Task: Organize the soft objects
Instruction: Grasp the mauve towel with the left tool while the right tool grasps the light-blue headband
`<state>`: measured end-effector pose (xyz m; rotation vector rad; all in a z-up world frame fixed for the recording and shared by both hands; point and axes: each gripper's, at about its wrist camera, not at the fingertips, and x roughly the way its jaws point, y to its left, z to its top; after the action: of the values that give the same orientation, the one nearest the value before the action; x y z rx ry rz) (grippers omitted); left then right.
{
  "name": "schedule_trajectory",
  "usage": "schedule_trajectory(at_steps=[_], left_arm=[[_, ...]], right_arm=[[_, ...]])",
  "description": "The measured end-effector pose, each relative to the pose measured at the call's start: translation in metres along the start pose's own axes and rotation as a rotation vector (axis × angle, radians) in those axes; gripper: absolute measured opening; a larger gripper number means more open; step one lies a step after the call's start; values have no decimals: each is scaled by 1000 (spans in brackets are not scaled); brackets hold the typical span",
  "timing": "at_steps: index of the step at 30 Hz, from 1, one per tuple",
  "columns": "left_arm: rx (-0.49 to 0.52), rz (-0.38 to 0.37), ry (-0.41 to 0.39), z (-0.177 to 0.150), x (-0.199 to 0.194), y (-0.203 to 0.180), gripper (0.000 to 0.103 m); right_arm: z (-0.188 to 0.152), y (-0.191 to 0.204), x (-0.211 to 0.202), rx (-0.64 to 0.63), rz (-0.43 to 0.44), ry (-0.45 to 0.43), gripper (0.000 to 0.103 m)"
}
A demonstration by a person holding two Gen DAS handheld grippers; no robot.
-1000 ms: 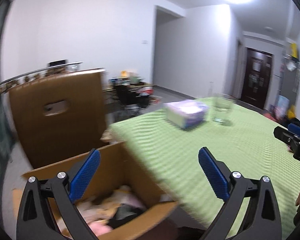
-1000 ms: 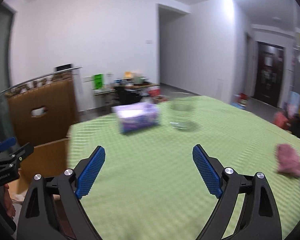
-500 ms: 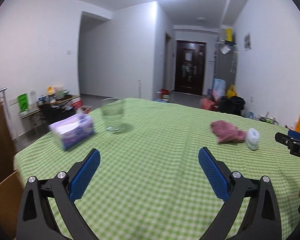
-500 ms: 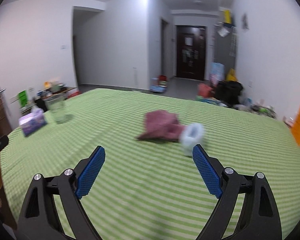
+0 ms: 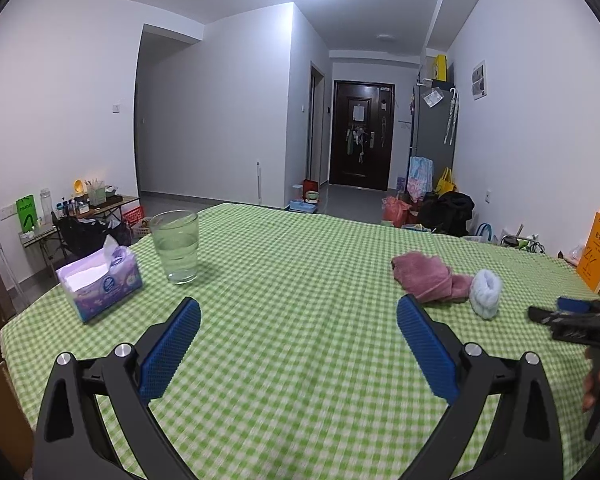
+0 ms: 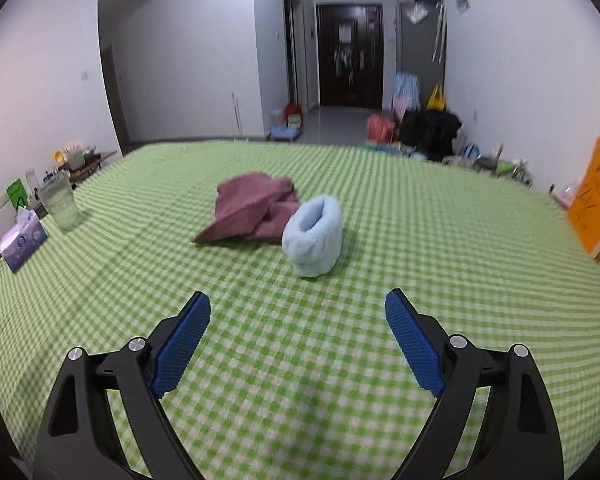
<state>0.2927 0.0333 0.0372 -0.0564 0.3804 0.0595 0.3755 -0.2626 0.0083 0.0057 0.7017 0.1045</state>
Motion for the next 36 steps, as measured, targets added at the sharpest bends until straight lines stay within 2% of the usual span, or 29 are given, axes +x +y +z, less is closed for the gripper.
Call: schedule_trajectory(at_steps=[4, 8, 12, 13, 16, 18, 21, 26, 30, 32, 36], left_arm=[[32, -20, 6, 11, 16, -12, 95], [77, -22, 7, 20, 37, -28, 95], [88, -66, 36, 30, 68, -45, 95], [93, -77, 47, 32, 75, -49, 95], [121, -125, 114, 36, 107, -69, 95], [126, -173, 181, 36, 132, -86, 95], [117, -245, 246, 34, 164, -109, 95], [174, -313, 329, 24, 226, -164, 96], [242, -310, 362, 16, 267, -202, 96], [262, -307, 377, 12, 283, -214, 96], [272, -325, 450, 2, 316, -228, 95]], right_arm=[[20, 2, 40, 5, -15, 58, 86], [38, 8, 75, -8, -56, 80, 86], [48, 3, 110, 0, -84, 112, 86], [49, 0, 115, 7, -85, 116, 81], [44, -16, 124, 36, -25, 148, 36], [42, -32, 119, 51, 15, 139, 28], [43, -56, 102, 54, -4, 106, 28], [39, -94, 74, 83, -39, 57, 28], [36, -119, 72, 167, -21, 15, 28], [37, -125, 74, 172, 0, 21, 28], [41, -125, 66, 161, -13, -16, 28]])
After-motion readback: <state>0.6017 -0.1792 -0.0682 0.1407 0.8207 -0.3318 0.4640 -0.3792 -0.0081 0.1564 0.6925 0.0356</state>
